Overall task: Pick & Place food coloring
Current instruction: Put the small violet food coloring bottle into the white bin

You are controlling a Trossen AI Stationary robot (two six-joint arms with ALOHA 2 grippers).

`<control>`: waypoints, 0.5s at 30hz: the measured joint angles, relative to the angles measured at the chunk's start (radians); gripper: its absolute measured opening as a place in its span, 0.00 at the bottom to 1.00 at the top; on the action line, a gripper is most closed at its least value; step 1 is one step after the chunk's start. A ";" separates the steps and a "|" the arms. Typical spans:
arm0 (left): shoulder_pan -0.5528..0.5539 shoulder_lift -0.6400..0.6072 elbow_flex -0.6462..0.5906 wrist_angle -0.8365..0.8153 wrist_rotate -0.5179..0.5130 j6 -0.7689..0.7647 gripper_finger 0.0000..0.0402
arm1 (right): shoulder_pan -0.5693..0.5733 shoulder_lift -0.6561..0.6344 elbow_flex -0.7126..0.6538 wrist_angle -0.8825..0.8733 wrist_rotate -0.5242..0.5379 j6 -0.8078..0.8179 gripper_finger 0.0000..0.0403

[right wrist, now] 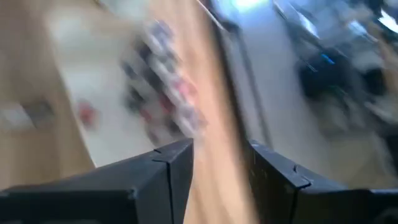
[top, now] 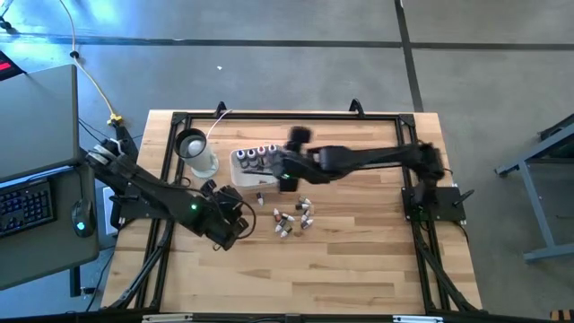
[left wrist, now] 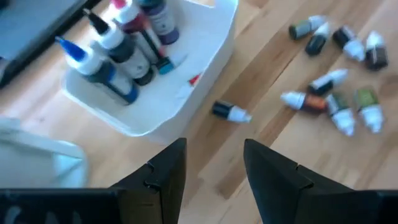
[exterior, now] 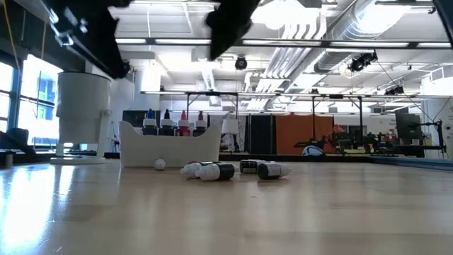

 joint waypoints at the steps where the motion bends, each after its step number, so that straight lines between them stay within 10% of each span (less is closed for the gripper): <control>1: 0.007 0.014 -0.015 0.031 0.004 -0.025 0.39 | 0.015 -0.030 0.001 -0.082 0.060 0.045 0.34; 7: 0.039 0.076 -0.075 0.197 0.041 -0.295 0.39 | 0.096 -0.262 -0.139 -0.325 0.241 0.460 0.34; 15: 0.119 0.227 -0.086 0.411 0.142 -0.335 0.39 | 0.171 -0.543 -0.674 -0.065 0.308 0.714 0.34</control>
